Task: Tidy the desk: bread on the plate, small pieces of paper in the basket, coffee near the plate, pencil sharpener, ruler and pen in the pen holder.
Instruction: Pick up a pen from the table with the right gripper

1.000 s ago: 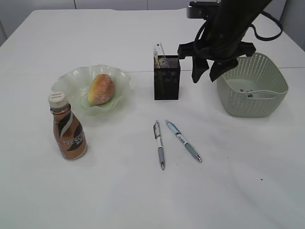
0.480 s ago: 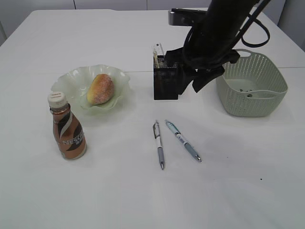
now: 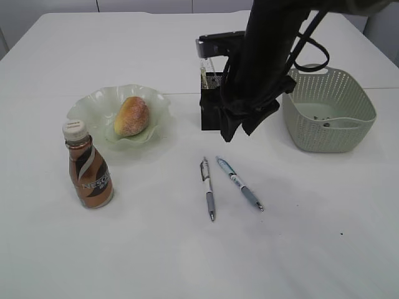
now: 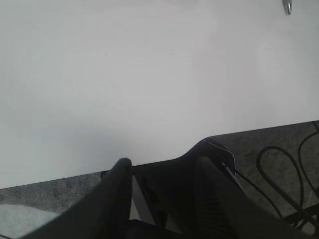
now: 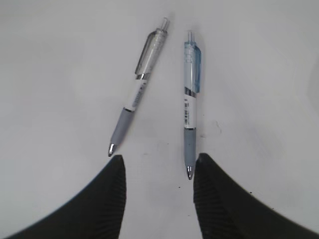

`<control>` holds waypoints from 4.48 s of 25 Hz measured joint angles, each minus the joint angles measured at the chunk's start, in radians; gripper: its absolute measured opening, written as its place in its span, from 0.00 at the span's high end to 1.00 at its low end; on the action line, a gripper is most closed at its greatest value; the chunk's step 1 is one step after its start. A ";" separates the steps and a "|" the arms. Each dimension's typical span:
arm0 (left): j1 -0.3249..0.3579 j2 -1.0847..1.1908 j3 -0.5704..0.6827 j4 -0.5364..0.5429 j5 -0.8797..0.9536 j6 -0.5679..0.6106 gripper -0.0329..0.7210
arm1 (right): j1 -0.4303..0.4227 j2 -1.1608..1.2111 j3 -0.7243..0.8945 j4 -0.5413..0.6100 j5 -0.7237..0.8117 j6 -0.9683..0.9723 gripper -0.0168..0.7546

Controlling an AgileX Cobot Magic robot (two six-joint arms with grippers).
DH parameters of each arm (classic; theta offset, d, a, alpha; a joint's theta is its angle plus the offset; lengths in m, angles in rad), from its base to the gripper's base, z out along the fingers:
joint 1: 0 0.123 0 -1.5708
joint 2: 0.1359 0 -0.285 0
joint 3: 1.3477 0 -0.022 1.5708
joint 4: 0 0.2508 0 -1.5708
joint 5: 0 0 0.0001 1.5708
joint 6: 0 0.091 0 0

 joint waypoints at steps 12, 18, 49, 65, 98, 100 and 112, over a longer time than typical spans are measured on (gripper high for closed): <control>0.000 0.000 0.000 -0.025 0.000 0.000 0.55 | 0.000 0.164 0.010 -0.053 -0.002 0.001 0.51; 0.000 0.000 0.000 -0.027 0.000 0.000 0.55 | 0.000 0.194 0.010 -0.070 -0.002 0.001 0.51; 0.000 0.000 0.000 -0.056 0.000 -0.002 0.55 | 0.000 0.329 -0.069 -0.092 -0.042 -0.014 0.51; 0.000 0.000 0.000 -0.057 0.000 -0.002 0.55 | 0.000 0.335 -0.102 -0.100 -0.033 -0.015 0.51; 0.000 0.000 0.000 -0.057 0.000 -0.002 0.55 | 0.000 0.335 -0.102 -0.122 -0.017 -0.007 0.51; 0.000 0.000 0.000 -0.057 0.000 -0.002 0.55 | 0.000 0.335 -0.102 -0.122 -0.017 -0.001 0.51; 0.000 0.000 0.000 -0.057 0.000 -0.002 0.55 | 0.000 0.335 -0.102 -0.122 -0.015 0.005 0.51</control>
